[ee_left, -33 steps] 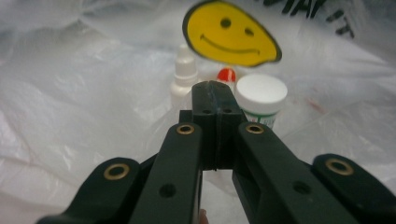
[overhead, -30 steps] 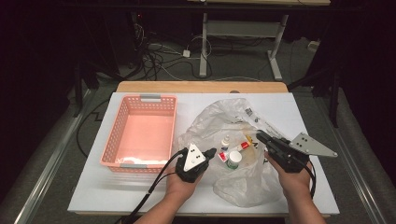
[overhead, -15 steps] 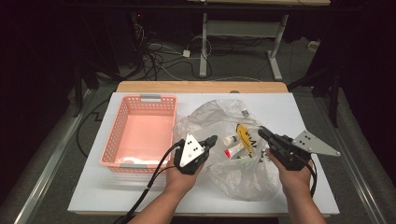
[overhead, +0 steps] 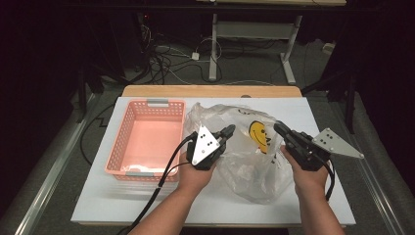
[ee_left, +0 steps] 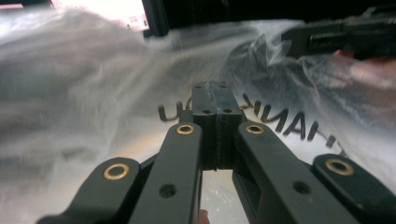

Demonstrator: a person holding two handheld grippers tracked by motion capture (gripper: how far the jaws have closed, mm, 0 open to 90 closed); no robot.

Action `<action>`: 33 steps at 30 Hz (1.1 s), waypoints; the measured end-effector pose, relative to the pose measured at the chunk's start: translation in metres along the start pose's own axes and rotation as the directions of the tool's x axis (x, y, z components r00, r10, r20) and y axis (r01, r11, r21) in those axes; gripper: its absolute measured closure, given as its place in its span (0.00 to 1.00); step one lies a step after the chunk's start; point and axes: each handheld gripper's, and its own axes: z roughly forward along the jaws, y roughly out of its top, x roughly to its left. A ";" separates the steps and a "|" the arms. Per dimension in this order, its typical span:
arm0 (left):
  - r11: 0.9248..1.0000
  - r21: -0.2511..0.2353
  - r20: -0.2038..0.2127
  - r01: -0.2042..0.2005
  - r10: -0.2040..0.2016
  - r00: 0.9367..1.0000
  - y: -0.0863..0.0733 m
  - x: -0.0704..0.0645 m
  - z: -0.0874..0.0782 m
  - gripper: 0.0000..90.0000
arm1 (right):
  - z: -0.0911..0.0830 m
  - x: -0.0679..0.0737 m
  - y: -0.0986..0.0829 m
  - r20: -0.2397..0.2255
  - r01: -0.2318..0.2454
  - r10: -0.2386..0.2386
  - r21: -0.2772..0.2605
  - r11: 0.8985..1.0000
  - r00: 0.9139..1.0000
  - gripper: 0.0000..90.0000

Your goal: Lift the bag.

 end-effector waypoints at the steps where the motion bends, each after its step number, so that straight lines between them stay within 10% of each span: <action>1: 1.000 -0.009 -0.004 -0.003 0.003 1.000 0.003 0.001 0.001 0.98 | 0.001 -0.001 0.001 0.005 0.002 -0.002 -0.009 1.000 1.000 1.00; 25: 0.987 -0.150 -0.080 -0.061 0.049 0.996 0.110 0.038 0.023 0.98 | 0.019 -0.044 0.097 0.177 0.027 0.005 -0.175 0.984 0.984 1.00; 33: 0.995 -0.086 -0.080 -0.055 0.048 0.996 0.099 0.040 0.043 0.98 | 0.012 -0.054 0.099 0.210 0.035 0.001 -0.166 0.986 0.978 1.00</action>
